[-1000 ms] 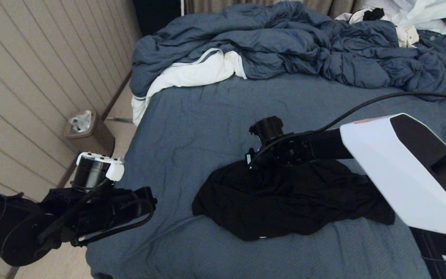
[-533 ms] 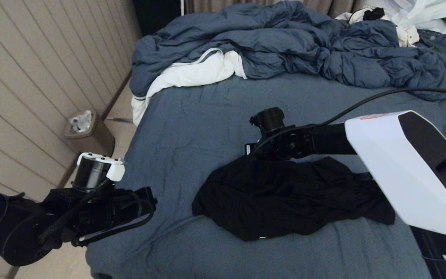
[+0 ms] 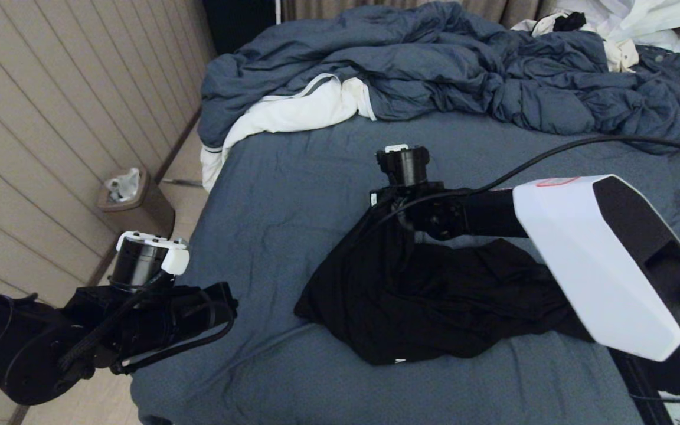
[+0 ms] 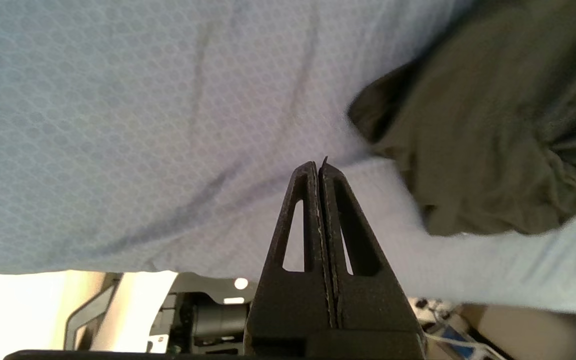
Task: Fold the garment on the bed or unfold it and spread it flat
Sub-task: Unford the black T-shirt
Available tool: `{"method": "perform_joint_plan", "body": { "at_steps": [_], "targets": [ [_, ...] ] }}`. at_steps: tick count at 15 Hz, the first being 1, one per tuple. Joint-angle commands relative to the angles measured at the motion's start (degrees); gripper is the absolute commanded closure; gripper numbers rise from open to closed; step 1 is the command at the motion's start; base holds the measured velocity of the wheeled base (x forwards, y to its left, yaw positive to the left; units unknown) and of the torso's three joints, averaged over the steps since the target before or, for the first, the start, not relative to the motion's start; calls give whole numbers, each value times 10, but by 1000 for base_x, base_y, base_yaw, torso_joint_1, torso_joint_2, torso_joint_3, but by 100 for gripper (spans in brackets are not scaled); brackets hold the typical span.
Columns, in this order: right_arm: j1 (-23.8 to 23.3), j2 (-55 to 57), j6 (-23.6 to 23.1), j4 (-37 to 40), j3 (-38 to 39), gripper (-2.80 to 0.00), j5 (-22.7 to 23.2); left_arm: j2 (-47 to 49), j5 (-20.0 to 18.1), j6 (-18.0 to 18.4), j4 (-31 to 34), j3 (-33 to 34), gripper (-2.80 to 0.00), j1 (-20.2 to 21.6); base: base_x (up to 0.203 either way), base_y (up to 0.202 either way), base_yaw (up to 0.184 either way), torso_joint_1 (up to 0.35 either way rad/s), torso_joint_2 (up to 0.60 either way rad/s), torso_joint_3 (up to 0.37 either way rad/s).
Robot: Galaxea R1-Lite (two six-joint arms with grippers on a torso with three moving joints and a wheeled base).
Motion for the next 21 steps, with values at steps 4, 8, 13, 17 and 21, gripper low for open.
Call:
{"method": "perform_joint_plan", "body": {
  "at_steps": [4, 8, 13, 17, 21],
  "targets": [
    [3, 51, -55, -101, -1, 0, -39, 6, 7, -2, -2, -1, 0, 0, 0, 0, 0, 0, 0, 0],
    [8, 63, -99, -139, 0, 0, -40, 9, 7, -2, -2, -1, 0, 0, 0, 0, 0, 0, 0, 0],
    [14, 57, -119, -122, 1, -280, -66, 19, 8, -2, -21, 1, 0, 0, 0, 0, 0, 0, 0, 0],
    [11, 13, -115, -118, 14, -280, -65, 17, 7, -2, -22, 3, 0, 0, 0, 0, 0, 0, 0, 0],
    [7, -86, -70, -73, 60, -280, -55, 15, 8, -2, -22, 4, 0, 0, 0, 0, 0, 0, 0, 0]
  ]
}}
